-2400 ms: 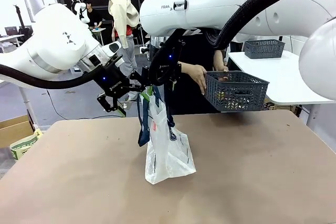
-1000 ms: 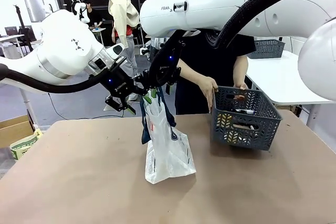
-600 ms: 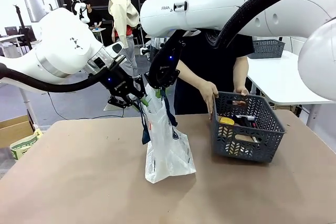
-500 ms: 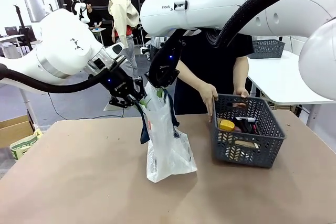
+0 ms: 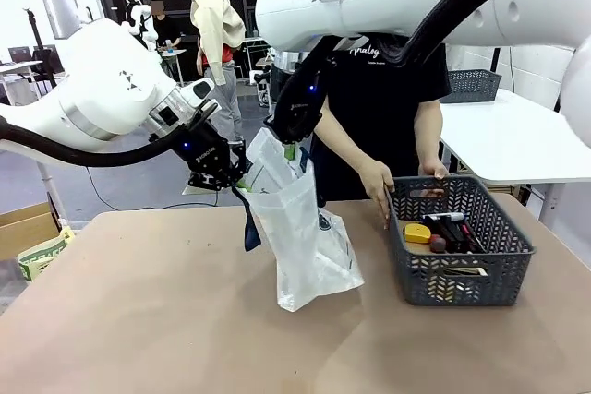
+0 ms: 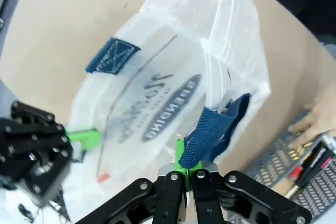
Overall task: Transfer purchased items from the store into the shopping bag.
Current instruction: Open the Reusable shopping bag in the center of the table, then move the Reusable shopping bag to the right side of the table.
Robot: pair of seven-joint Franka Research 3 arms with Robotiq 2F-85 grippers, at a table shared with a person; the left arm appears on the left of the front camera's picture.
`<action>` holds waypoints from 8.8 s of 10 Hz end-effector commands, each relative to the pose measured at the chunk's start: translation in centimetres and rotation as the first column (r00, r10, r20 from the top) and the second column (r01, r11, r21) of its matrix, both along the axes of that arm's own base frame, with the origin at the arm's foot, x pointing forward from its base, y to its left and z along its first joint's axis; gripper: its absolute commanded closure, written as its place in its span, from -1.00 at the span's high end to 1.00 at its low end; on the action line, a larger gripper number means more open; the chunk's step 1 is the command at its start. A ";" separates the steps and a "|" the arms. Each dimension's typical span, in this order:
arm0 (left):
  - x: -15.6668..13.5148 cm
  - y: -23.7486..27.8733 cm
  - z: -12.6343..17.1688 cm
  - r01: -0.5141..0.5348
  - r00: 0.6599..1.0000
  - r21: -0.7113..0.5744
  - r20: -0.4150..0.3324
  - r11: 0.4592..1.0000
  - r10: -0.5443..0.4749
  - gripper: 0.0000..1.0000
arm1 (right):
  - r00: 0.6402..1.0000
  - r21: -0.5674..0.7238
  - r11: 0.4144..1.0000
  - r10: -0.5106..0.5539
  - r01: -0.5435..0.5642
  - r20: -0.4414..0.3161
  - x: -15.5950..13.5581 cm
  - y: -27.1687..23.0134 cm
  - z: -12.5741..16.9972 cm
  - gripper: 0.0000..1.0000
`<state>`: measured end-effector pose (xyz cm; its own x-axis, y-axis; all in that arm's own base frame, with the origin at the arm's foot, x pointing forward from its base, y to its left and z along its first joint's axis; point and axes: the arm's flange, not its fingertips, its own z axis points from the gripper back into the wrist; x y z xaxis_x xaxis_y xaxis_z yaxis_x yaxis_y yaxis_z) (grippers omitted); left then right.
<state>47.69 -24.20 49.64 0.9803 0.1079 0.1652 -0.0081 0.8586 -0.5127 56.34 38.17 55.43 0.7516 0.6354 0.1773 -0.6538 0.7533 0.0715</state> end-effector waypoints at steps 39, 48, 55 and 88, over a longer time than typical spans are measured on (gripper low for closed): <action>0.7 0.5 -1.5 0.477 0.823 0.369 0.129 0.798 -0.552 -1.00 | 0.916 -0.033 0.921 0.390 -0.389 0.094 0.2 -9.2 -1.8 -1.00; 0.7 0.5 -1.5 0.477 0.823 0.369 0.129 0.798 -0.552 -1.00 | 0.916 -0.033 0.921 0.390 -0.389 0.094 0.2 -9.2 -1.8 -1.00; 0.7 0.5 -1.5 0.477 0.823 0.369 0.129 0.798 -0.552 -1.00 | 0.916 -0.033 0.921 0.390 -0.389 0.094 0.2 -9.2 -1.8 -1.00; 0.7 0.5 -1.5 0.477 0.823 0.369 0.129 0.798 -0.552 -1.00 | 0.916 -0.033 0.921 0.390 -0.389 0.094 0.2 -9.2 -1.8 -1.00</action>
<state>48.47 -23.75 48.36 0.8067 -0.4961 0.3211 0.5623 0.8116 -0.1586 56.48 28.94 53.62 0.4217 0.8777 0.2278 -0.8994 0.4368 -0.0178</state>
